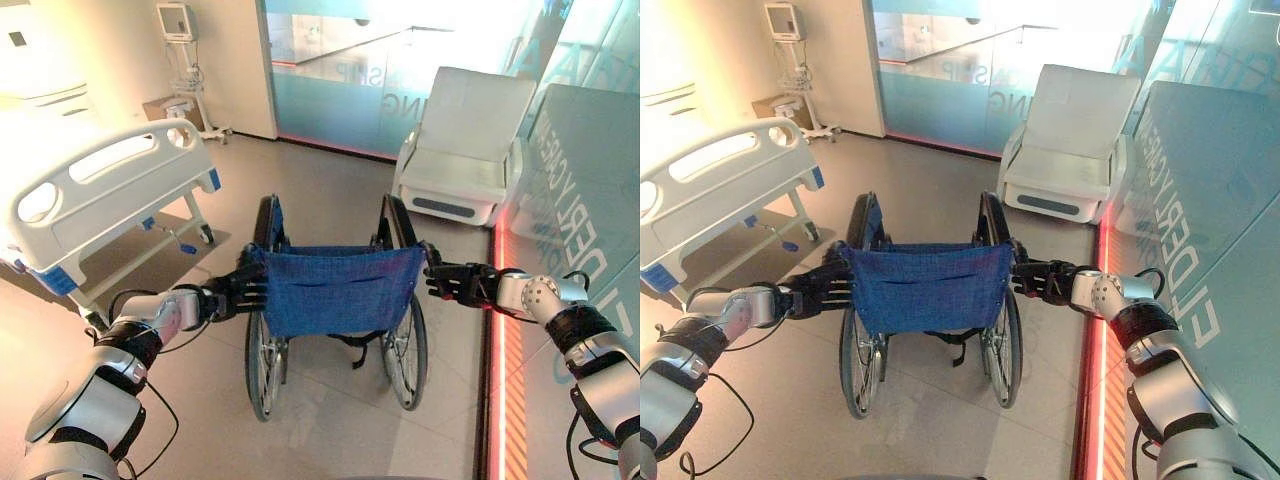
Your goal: Push the wheelchair next to the bed
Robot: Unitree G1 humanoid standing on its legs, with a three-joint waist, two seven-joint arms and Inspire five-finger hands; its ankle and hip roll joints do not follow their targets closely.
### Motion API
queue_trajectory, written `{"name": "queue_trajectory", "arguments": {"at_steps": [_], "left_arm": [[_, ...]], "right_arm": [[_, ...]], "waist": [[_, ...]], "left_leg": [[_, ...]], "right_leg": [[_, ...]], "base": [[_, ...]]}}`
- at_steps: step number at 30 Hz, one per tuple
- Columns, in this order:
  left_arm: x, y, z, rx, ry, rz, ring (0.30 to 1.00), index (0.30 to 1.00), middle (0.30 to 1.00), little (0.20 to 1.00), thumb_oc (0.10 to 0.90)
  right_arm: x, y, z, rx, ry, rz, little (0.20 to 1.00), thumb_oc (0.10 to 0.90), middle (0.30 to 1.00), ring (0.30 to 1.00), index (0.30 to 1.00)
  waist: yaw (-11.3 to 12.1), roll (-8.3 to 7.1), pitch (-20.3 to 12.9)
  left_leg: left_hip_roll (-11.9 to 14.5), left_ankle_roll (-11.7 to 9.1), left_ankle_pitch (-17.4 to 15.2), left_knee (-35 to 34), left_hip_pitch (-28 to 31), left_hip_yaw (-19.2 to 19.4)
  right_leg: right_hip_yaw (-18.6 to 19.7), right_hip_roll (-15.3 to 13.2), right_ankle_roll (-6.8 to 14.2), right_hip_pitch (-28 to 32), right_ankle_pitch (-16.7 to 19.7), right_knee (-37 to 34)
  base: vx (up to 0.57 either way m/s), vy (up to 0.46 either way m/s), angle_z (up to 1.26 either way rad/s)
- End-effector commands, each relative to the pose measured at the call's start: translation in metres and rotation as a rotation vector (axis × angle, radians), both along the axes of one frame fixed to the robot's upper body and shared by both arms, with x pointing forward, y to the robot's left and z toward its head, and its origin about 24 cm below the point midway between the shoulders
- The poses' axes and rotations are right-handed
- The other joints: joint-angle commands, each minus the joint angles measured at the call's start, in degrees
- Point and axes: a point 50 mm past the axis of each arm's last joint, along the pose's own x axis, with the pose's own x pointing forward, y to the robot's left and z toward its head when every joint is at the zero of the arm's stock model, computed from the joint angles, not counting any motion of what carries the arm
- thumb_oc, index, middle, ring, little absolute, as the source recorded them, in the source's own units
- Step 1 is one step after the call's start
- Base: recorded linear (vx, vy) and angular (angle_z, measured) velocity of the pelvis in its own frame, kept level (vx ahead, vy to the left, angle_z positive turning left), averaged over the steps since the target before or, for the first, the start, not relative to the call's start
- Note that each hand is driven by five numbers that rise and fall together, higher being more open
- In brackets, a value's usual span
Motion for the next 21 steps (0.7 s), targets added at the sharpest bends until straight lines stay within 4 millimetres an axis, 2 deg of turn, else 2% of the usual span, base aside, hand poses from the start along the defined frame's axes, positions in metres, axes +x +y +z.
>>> {"name": "queue_trajectory", "arguments": {"at_steps": [1, 6, 16, 19, 21], "left_arm": [[0.065, -0.108, 0.149, -0.352, -0.677, -0.242, 0.300, 0.300, 0.300, 0.300, 0.400], [0.067, -0.101, 0.156, -0.318, -0.731, -0.165, 0.300, 0.300, 0.300, 0.300, 0.400], [0.068, -0.091, 0.153, -0.202, -0.700, -0.165, 0.300, 0.300, 0.300, 0.300, 0.400], [0.069, -0.086, 0.154, -0.175, -0.687, -0.137, 0.300, 0.300, 0.300, 0.300, 0.400], [0.071, -0.078, 0.158, -0.160, -0.682, -0.096, 0.300, 0.300, 0.300, 0.300, 0.400]], "right_arm": [[0.027, 0.119, 0.085, 0.490, -0.303, 0.396, 0.300, 0.400, 0.300, 0.300, 0.300], [0.027, 0.120, 0.083, 0.493, -0.310, 0.397, 0.300, 0.400, 0.300, 0.300, 0.300], [0.030, 0.113, 0.082, 0.459, -0.319, 0.356, 0.300, 0.400, 0.300, 0.300, 0.300], [0.032, 0.109, 0.082, 0.431, -0.321, 0.334, 0.300, 0.400, 0.300, 0.300, 0.300], [0.036, 0.104, 0.084, 0.413, -0.335, 0.306, 0.300, 0.400, 0.300, 0.300, 0.300]], "waist": [[-0.30, 2.07, -1.95], [-0.20, 2.01, -2.10], [0.67, 2.13, -2.14], [1.09, 2.29, -1.94], [1.32, 2.81, -1.41]], "left_leg": [[-3.18, -0.62, -4.88, 0.62, -0.25, -6.78], [-3.10, -0.61, -5.00, 0.62, 0.08, -6.67], [-3.54, -0.25, -5.42, 1.11, 0.85, -5.67], [-3.83, 0.27, -6.55, 2.58, 0.86, -5.37], [-4.09, 1.32, -7.38, 4.30, 0.21, -5.13]], "right_leg": [[-3.13, 1.46, 0.94, 4.91, -5.99, 0.37], [-3.40, 1.35, 0.67, 5.29, -6.48, 0.37], [-5.49, -0.17, 0.92, 6.47, -7.24, 0.95], [-6.11, -1.22, 1.11, 6.39, -8.77, 3.66], [-6.60, -2.65, 1.34, 5.00, -10.73, 9.25]], "base": [[0.00, 0.000, 0.00], [0.01, 0.006, 0.04], [0.02, 0.063, 0.01], [0.05, 0.123, 0.00], [0.07, 0.135, 0.00]]}}
